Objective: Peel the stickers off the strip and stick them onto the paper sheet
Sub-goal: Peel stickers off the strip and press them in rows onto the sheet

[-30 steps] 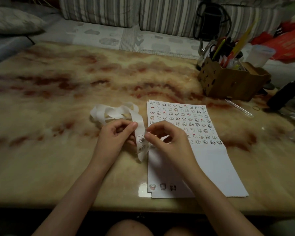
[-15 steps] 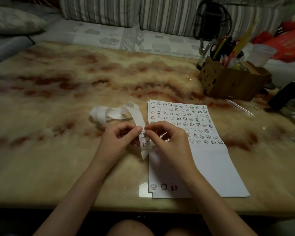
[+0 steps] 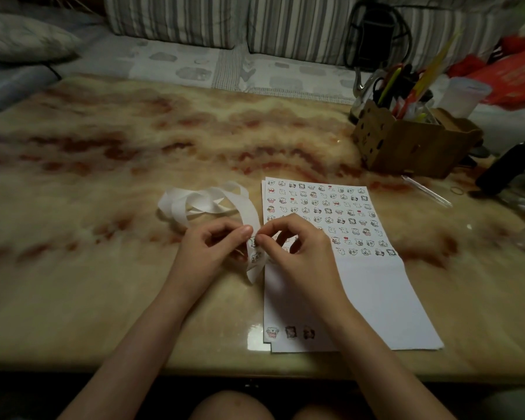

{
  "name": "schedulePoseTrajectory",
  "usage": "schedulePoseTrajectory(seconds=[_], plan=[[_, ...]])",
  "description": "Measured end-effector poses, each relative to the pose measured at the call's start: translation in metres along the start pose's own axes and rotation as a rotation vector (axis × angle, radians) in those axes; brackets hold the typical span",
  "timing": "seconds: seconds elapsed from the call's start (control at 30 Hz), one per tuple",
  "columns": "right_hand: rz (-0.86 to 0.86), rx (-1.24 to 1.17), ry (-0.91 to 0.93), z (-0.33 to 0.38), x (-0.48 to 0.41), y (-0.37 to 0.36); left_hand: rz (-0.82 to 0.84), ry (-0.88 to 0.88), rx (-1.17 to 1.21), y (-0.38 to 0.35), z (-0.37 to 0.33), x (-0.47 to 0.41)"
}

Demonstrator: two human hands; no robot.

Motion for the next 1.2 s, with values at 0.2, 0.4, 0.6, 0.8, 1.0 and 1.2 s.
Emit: schedulePoseTrajectory(seconds=[0.2,0.4,0.6,0.8,1.0,1.2], plan=[[0.05,0.108,0.097,0.006,0.006,-0.003,-0.002,0.027,0.021,0.0,0.005,0.0],[0.102,-0.12,-0.022,0.006,0.008,0.008,-0.012,0.049,0.043,0.002,0.012,-0.002],[-0.019,-0.216,-0.342,-0.026,-0.005,0.065,0.003,0.069,0.039,-0.001,0.013,-0.001],[0.008,-0.009,-0.474,-0.046,-0.002,0.085,0.01,0.078,0.04,-0.002,0.012,-0.002],[0.043,0.057,-0.514,-0.053,0.002,0.082,0.012,0.085,0.042,-0.003,0.014,-0.002],[0.056,0.072,-0.511,-0.052,0.004,0.08,0.024,0.078,0.038,-0.004,0.014,-0.002]])
Point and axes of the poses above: each hand's wrist, its own x-axis away from the middle knuckle, its own y-axis out of the back of the hand, z = x × y, the point moved 9 cm from there along -x, towards the middle knuckle, and after that the axes turned 14 degrees about -x, right-handed, at the moved point
